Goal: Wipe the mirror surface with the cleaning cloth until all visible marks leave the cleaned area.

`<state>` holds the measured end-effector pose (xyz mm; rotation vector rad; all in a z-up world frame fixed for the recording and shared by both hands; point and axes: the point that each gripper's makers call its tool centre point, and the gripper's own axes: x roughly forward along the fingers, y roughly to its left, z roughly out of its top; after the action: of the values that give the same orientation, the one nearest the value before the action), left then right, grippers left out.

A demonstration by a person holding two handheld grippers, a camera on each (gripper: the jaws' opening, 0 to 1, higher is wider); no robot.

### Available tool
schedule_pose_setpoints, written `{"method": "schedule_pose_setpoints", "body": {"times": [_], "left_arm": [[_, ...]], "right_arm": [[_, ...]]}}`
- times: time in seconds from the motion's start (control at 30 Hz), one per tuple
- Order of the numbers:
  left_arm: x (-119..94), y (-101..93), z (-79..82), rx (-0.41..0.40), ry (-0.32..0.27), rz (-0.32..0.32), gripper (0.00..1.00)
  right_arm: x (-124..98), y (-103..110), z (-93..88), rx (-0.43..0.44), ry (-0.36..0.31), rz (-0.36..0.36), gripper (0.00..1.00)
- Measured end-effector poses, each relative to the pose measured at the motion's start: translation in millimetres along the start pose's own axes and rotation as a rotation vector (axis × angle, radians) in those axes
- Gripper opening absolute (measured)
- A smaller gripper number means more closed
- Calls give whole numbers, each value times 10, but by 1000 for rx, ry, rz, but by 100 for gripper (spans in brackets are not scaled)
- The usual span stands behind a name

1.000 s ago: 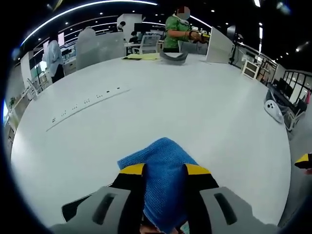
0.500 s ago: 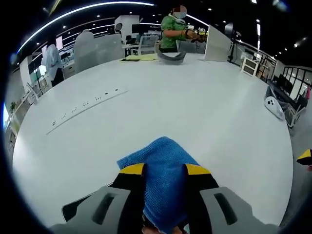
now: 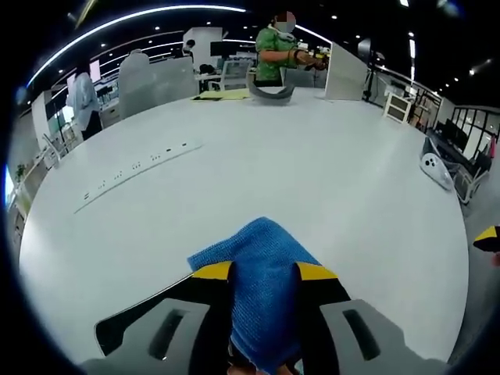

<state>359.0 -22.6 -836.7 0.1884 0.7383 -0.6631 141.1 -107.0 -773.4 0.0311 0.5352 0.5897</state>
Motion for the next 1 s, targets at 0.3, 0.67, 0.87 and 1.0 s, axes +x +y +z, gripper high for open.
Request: {"method": "schedule_pose_setpoints", "body": {"times": [0.3,0.67,0.87,1.0], "left_arm": [[-33,-38,-28,3,3,-11,28],[-41,-46,-63,42,12,-21,28],[-41,-45,-68,46,16,-28,28],[-57,-45,-85,67,23,-35,28]], "right_arm": [[13,-7,2,-2,0,1,97],[20,-7,2,-5,2,5,97],[17,-6,16,-4,-2,6,97],[22,-8,21,-7,-2,7,97]]}}
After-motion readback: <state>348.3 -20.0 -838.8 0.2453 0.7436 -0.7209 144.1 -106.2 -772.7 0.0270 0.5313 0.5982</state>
